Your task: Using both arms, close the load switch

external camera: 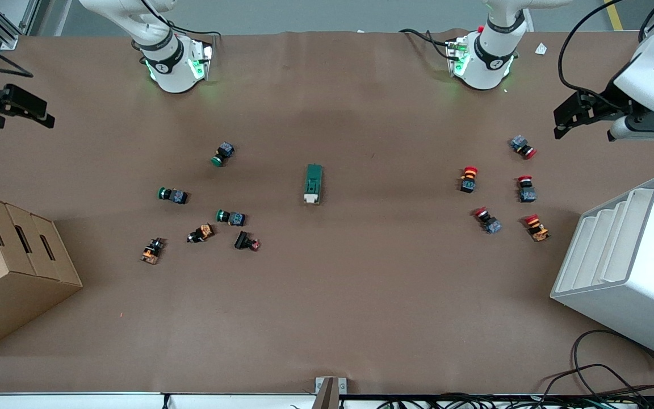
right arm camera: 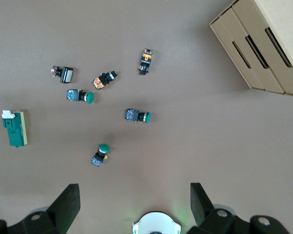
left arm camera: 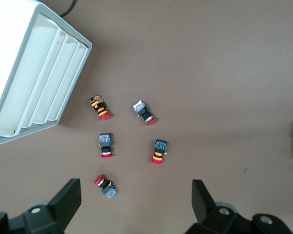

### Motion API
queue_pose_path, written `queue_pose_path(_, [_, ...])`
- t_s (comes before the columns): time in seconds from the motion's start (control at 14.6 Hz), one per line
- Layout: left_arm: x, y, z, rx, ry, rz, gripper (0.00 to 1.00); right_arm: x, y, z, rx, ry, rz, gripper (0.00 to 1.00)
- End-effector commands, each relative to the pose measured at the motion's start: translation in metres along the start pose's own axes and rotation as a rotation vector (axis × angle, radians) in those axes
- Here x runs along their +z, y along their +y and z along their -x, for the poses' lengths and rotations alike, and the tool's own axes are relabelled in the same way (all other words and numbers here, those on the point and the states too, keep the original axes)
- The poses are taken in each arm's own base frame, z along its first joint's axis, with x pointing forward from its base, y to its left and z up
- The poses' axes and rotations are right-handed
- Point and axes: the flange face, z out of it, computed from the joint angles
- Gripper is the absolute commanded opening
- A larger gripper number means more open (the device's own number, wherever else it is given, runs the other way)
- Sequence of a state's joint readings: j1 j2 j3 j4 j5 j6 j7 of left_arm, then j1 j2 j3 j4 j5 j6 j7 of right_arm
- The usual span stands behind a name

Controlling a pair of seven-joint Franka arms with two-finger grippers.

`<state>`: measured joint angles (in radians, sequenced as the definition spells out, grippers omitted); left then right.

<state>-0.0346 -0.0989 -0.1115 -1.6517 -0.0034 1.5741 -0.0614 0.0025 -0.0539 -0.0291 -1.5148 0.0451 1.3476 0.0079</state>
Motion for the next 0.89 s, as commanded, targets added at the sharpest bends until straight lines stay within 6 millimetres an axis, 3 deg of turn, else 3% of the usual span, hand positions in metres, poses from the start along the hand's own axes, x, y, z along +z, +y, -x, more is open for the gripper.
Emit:
queue_pose_path(0.0, [0.000, 0.000, 0.014, 0.045, 0.015, 0.013, 1.00, -0.002, 0.004, 0.025, -0.007, 0.020, 0.012, 1.00])
queue_pose_path(0.41, [-0.006, 0.002, 0.007, 0.054, 0.019, 0.032, 1.00, 0.007, 0.005, 0.041, -0.008, 0.055, 0.012, 1.00])
queue_pose_path(0.69, [-0.023, 0.003, 0.006, 0.044, 0.027, 0.033, 1.00, 0.007, 0.004, 0.041, -0.011, 0.058, 0.015, 1.00])
queue_pose_path(0.82, [-0.022, 0.005, 0.007, 0.047, 0.014, 0.031, 1.00, 0.006, 0.004, 0.041, -0.012, 0.063, 0.019, 1.00])
